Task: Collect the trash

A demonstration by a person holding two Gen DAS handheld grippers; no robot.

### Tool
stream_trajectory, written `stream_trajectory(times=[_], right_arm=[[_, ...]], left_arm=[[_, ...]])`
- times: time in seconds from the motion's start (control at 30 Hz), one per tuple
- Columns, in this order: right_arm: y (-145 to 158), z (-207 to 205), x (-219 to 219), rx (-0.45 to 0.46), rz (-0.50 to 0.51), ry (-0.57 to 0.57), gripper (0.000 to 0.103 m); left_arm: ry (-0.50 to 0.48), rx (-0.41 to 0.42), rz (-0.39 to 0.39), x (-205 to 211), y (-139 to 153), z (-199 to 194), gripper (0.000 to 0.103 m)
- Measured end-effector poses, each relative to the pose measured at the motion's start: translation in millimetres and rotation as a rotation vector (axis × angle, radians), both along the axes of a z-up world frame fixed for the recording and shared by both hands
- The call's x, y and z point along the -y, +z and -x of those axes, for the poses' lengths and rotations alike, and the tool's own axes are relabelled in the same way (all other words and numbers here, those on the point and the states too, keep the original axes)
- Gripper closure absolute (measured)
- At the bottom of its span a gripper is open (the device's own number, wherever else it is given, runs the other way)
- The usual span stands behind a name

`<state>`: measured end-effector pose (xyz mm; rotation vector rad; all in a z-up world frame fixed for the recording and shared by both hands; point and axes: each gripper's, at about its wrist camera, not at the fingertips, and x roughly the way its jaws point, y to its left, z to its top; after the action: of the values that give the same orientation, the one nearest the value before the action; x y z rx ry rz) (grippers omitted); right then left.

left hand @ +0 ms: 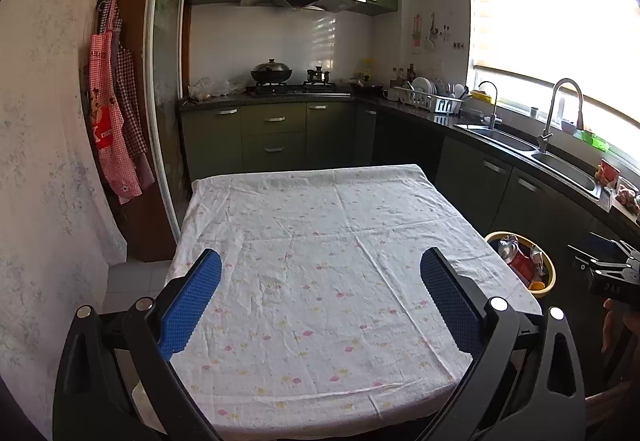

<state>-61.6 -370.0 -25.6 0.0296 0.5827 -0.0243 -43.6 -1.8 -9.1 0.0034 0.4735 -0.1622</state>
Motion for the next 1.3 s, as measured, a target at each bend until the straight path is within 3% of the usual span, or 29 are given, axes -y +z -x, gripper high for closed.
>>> stream_trajectory(times=[1.3], right_arm=[[-0.1,-0.8,-1.7,-0.002,-0.005,-0.003,0.007]], left_arm=[[-0.003,-0.014,-0.005,-1.2,-5.8,-3.4,0.005]])
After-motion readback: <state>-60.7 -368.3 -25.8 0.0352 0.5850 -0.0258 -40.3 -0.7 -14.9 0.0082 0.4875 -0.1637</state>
